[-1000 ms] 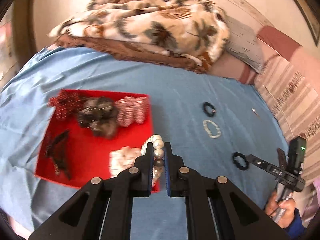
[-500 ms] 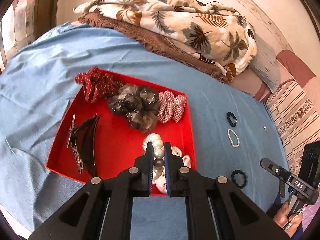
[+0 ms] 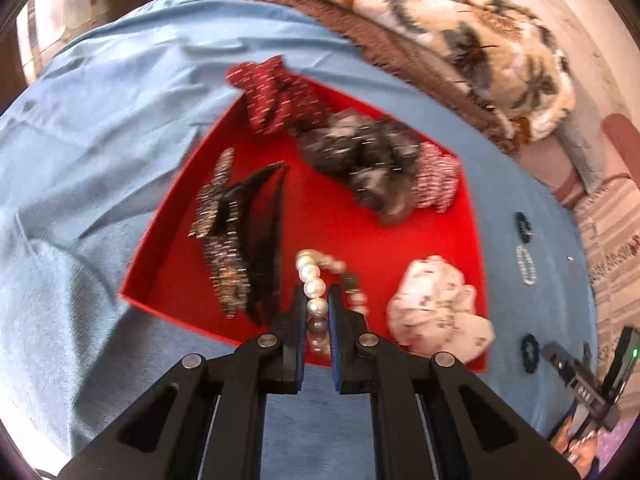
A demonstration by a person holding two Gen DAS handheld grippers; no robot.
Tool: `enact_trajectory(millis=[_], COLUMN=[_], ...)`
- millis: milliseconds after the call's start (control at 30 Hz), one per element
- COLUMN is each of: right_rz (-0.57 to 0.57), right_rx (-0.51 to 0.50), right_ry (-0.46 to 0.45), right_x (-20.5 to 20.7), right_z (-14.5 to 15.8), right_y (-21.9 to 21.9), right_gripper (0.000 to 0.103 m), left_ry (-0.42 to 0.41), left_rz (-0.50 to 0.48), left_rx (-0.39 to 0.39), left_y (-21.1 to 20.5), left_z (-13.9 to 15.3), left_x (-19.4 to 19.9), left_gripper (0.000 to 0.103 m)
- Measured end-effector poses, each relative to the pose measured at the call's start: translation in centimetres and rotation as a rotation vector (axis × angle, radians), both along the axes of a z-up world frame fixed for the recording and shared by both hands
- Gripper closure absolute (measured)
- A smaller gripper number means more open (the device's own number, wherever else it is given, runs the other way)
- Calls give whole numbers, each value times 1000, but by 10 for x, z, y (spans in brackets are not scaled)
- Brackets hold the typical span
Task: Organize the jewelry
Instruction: 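Carry the pearl bracelet and black hair tie over the red tray, then lower the pearl bracelet and hair tie into the red tray and open both grippers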
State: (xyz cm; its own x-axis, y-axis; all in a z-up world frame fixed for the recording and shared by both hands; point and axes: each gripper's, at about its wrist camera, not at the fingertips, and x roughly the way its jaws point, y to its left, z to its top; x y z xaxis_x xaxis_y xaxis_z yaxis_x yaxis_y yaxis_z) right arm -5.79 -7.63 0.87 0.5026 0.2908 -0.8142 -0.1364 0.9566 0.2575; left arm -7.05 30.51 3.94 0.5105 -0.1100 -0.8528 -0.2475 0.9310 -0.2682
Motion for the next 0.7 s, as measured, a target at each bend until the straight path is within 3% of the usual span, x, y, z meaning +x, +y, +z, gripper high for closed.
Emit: enact_trajectory(millis=[133, 167, 267, 500, 700], right_rz=[-5, 11, 56, 79, 158], right_rx=[-33, -48, -109, -22, 45], right_ry=[-15, -24, -46, -94, -140], right_x=[-2, -3, -6, -11, -2], right_z=[-11, -12, -9, 29, 72], right_y=[2, 7, 22, 32, 78], right_gripper=[45, 61, 93, 94, 94], left_ry=[-7, -11, -12, -20, -17], left_rz=[17, 17, 20, 48, 77], left_rx=[19, 35, 85, 147, 96], left_y=[2, 1, -4, -3, 7], left_z=[1, 2, 2, 8, 11], left_x=[-2, -3, -7, -13, -14], left_gripper=[94, 94, 94, 94, 94])
